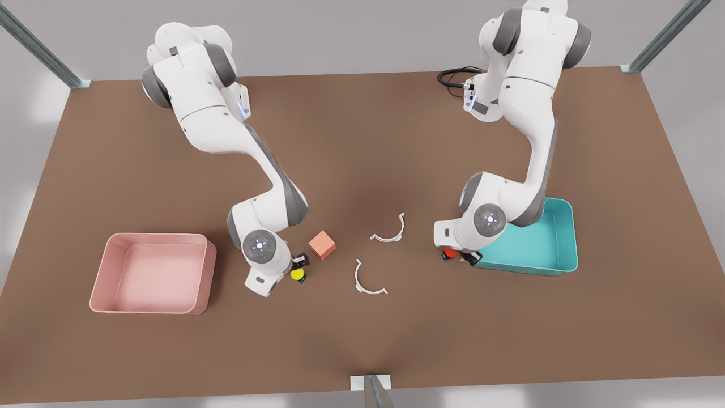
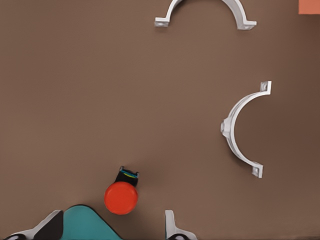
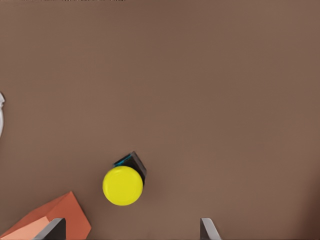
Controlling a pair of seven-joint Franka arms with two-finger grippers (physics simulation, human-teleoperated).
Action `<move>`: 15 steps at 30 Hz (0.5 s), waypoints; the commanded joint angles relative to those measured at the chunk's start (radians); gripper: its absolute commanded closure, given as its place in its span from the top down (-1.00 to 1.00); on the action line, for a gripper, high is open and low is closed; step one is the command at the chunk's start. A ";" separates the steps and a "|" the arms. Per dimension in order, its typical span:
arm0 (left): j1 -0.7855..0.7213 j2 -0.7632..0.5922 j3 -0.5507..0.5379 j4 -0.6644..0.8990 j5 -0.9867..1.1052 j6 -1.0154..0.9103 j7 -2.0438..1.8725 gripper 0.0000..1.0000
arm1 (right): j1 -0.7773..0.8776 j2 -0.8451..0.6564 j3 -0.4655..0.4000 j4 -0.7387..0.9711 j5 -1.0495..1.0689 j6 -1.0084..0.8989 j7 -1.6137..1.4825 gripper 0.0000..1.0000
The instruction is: Place the red button in the blue storage box with the left arm, and place the yellow button in the pink storage box with the right arm
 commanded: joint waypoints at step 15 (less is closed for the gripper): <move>0.013 0.108 0.005 -0.144 -0.008 0.319 0.614 1.00 | 0.015 0.081 0.011 -0.092 -0.001 0.279 0.240 1.00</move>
